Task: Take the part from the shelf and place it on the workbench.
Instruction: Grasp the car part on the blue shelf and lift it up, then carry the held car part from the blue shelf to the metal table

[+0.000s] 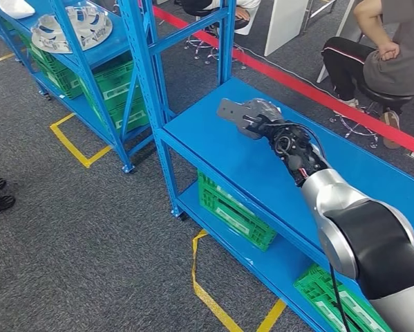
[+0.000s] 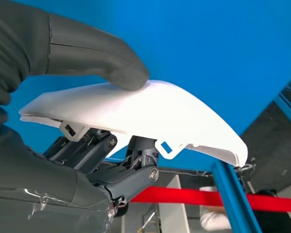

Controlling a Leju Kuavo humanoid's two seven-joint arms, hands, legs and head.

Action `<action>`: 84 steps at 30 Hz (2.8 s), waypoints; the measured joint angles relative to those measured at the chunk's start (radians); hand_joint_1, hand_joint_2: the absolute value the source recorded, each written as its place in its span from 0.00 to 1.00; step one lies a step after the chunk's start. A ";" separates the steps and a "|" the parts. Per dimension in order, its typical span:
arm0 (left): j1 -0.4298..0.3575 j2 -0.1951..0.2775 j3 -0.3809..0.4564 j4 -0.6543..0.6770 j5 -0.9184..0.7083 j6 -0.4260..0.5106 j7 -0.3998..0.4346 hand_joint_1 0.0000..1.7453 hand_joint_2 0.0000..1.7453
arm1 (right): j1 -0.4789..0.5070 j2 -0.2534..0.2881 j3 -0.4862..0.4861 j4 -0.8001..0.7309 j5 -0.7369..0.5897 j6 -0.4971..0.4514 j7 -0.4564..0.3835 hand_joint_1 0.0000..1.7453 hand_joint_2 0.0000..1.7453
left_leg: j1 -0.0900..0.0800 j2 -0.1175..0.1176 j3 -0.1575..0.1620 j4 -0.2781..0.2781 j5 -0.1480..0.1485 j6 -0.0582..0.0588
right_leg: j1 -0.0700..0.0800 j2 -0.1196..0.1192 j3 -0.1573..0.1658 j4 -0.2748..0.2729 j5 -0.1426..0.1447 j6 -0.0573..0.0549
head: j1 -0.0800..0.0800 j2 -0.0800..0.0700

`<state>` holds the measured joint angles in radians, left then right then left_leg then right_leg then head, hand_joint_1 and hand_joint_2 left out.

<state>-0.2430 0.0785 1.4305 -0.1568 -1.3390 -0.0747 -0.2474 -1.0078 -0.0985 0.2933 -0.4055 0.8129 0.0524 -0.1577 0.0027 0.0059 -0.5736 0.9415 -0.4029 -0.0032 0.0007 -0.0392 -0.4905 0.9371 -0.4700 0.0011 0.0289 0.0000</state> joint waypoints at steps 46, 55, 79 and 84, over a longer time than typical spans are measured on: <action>0.018 -0.004 0.000 0.000 0.027 -0.030 -0.031 0.00 0.00 | 0.190 -0.041 -0.007 -0.972 -1.257 0.219 0.363 1.00 1.00 | 0.000 0.001 0.000 0.000 0.000 0.000 | 0.000 0.001 -0.001 0.000 0.000 0.000 | 0.001 0.000; 0.018 -0.004 0.000 0.000 0.028 -0.043 -0.035 0.00 0.00 | 0.227 -0.044 0.002 -1.134 -1.310 0.187 0.405 1.00 1.00 | 0.000 0.001 0.000 0.000 0.000 0.000 | 0.000 0.001 -0.001 0.000 0.000 0.000 | 0.000 0.000; -0.001 -0.005 0.000 0.000 0.010 -0.063 -0.033 0.00 1.00 | 0.293 -0.079 0.012 -1.292 -1.332 0.152 0.415 1.00 1.00 | 0.000 0.001 0.000 0.000 0.000 0.000 | 0.000 0.001 -0.001 0.000 0.000 0.000 | 0.000 0.000; -0.003 -0.005 0.000 0.000 0.010 -0.034 -0.033 0.00 1.00 | 0.297 -0.084 0.012 -1.302 -1.333 0.144 0.417 1.00 1.00 | 0.000 0.001 0.000 0.000 0.000 0.000 | 0.000 0.001 -0.001 0.000 0.000 0.000 | 0.000 0.000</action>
<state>-0.2457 0.0731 1.4305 -0.1568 -1.3290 -0.1089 -0.2809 -0.7108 -0.1823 0.3052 -1.7071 -0.5202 0.1966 0.2591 0.0028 0.0066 -0.5733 0.9414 -0.4030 -0.0033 0.0006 -0.0382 -0.4919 0.9370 -0.4702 0.0009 0.0292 0.0000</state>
